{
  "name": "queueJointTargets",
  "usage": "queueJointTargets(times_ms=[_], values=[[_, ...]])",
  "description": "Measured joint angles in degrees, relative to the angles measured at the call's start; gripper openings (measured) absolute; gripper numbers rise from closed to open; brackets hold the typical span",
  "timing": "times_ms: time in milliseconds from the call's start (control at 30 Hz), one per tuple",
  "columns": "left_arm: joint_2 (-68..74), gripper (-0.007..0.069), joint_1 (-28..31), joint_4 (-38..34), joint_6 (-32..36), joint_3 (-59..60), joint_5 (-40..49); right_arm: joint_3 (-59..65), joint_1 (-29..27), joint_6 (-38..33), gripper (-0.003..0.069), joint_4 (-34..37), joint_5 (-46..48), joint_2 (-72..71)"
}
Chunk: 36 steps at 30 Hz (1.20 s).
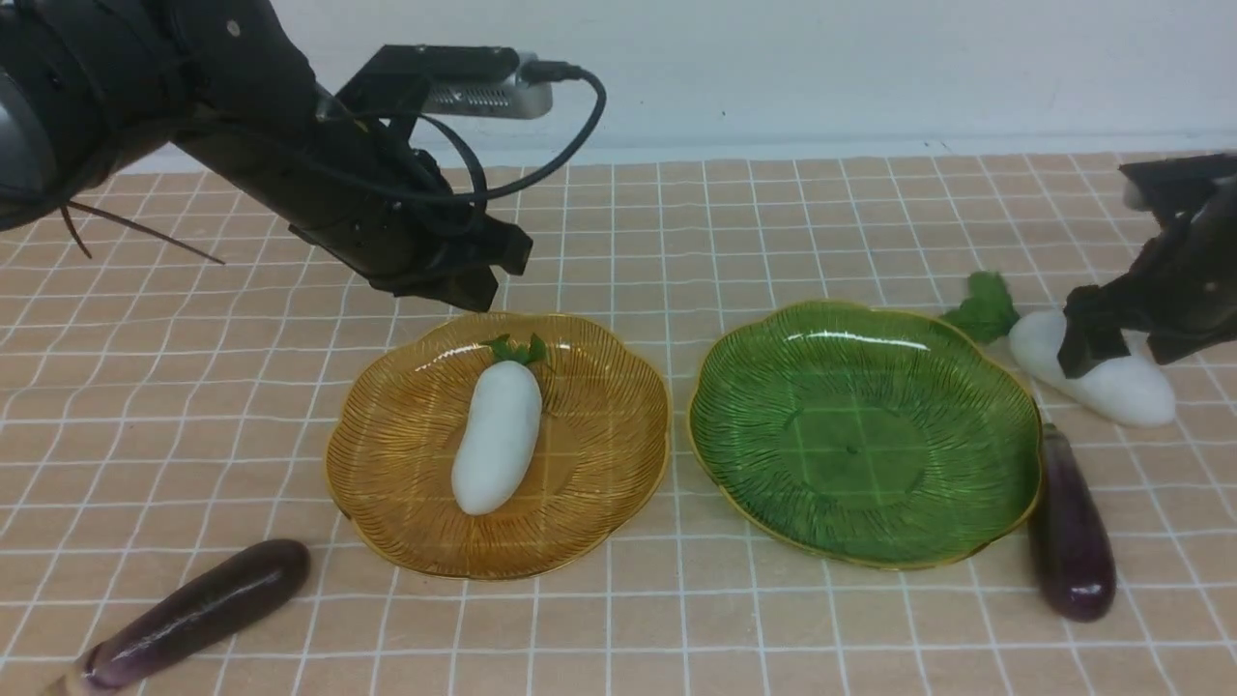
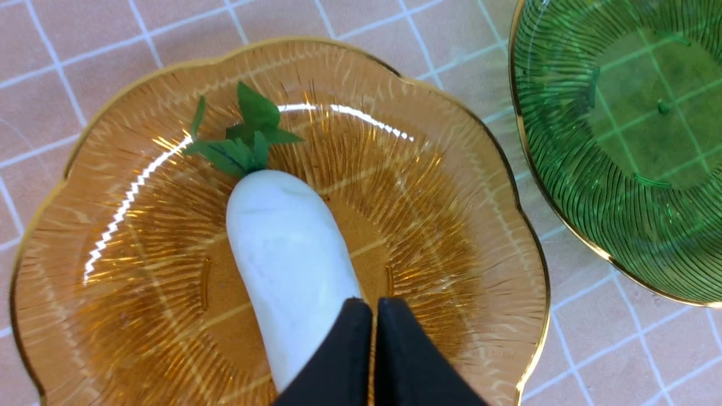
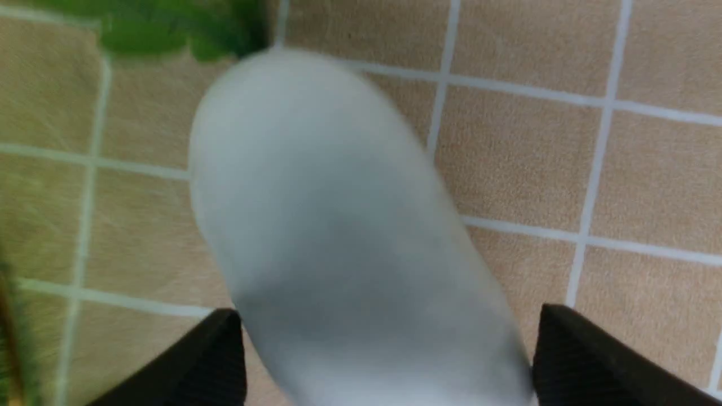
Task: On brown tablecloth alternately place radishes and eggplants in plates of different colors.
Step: 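Pick up the vegetable and place it in the green plate with the right gripper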
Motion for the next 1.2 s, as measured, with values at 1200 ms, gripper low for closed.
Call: queueJointTargets(times_ms=[1200], values=[[-3.3, -0.0004, 20.0, 2.0, 1.8, 0.0, 15.9, -14.9, 28.7, 13.4, 0.0496, 17.4, 15.6, -7.8]])
